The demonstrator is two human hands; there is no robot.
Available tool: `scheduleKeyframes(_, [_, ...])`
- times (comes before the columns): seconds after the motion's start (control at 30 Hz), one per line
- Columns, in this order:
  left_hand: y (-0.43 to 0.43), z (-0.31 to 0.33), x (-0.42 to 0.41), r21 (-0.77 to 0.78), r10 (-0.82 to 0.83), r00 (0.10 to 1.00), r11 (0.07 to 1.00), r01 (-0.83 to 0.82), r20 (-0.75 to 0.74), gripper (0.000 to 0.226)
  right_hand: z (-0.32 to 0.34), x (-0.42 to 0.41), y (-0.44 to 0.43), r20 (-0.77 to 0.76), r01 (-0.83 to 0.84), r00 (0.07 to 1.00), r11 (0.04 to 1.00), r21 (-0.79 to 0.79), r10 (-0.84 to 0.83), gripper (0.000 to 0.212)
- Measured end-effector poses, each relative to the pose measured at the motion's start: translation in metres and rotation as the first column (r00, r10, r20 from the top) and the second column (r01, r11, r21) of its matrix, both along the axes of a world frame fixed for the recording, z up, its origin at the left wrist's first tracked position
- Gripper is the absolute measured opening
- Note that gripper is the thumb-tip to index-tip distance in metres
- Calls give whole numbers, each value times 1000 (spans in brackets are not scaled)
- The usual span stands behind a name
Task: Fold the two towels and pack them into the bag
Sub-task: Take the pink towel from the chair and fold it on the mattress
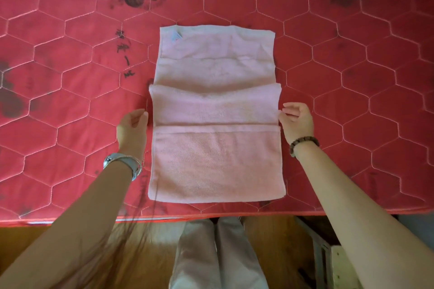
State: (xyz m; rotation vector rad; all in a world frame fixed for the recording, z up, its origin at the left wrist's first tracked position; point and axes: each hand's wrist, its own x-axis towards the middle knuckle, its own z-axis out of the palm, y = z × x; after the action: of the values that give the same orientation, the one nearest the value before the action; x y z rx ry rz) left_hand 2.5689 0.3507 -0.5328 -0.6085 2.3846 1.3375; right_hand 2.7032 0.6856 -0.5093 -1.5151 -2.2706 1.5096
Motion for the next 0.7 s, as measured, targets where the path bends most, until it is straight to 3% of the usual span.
scheduleKeyframes(0.17, [29, 2, -54, 67, 12, 1000, 998, -12, 2, 33, 1, -52, 28, -48, 3, 999, 1000, -26, -4, 31])
scheduleKeyframes(0.33, [61, -7, -104, 78, -40, 999, 996, 43, -31, 21, -8, -100, 48, -62, -3, 998, 997, -83, -2, 36])
scheduleKeyframes(0.47, [81, -15, -134, 70, -72, 997, 995, 74, -28, 38, -17, -129, 57, -87, -3, 996, 995, -97, -6, 36])
scheduleKeyframes(0.7, [109, -7, -172, 87, -56, 997, 994, 60, -50, 39, -22, -169, 69, -104, -33, 994, 999, -32, 29, 33])
